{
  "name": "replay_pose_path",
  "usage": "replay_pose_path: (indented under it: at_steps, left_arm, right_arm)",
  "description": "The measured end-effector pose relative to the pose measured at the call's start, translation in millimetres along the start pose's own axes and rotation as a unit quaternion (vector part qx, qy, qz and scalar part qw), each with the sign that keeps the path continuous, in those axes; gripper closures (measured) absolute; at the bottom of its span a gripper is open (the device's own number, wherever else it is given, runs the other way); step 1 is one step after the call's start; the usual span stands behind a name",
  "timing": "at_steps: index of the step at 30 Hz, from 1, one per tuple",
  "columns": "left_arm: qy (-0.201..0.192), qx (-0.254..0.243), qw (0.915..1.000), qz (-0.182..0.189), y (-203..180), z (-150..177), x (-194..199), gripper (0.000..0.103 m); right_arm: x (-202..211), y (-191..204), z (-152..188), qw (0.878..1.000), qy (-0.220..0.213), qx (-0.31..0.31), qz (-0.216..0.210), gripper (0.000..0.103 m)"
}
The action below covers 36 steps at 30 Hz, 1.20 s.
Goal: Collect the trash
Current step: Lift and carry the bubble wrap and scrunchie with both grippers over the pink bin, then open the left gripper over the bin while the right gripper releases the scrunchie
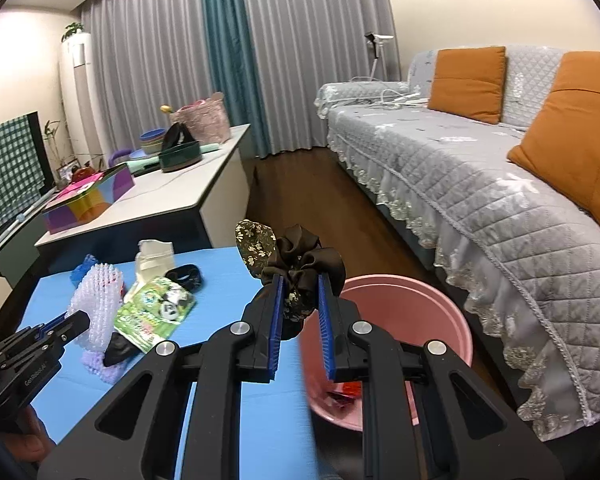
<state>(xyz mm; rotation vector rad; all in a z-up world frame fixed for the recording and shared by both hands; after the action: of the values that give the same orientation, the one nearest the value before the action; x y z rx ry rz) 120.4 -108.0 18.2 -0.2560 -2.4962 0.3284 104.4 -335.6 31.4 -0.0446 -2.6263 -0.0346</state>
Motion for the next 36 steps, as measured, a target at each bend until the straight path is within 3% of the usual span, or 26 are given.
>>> replay_pose_path:
  at_steps: [20,36]
  left_arm:
    - [0.027,-0.060,0.9940,0.088,-101,9,-41,0.090]
    - [0.044,-0.094,0.9875,0.118,-150,6,-89,0.090]
  right_arm:
    - [0,-84,13,0.996,0.007,-0.060,0.066,0.086]
    - [-24,-108,20,0.993,0.025,-0.080,0.086,0.086]
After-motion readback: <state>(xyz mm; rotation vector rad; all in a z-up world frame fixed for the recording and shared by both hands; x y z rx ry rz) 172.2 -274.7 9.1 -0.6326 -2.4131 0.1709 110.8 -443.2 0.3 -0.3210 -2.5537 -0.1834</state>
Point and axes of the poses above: each gripper's, at about its wrist camera, not at the fingertips, and x roughly against the way its jaws point, y to its left, z to its underside, the point moved 1 cm from there along -x, roughly the way its jaws point, and after that the axes turned 11 degrees about x, right-handed, at the moved point
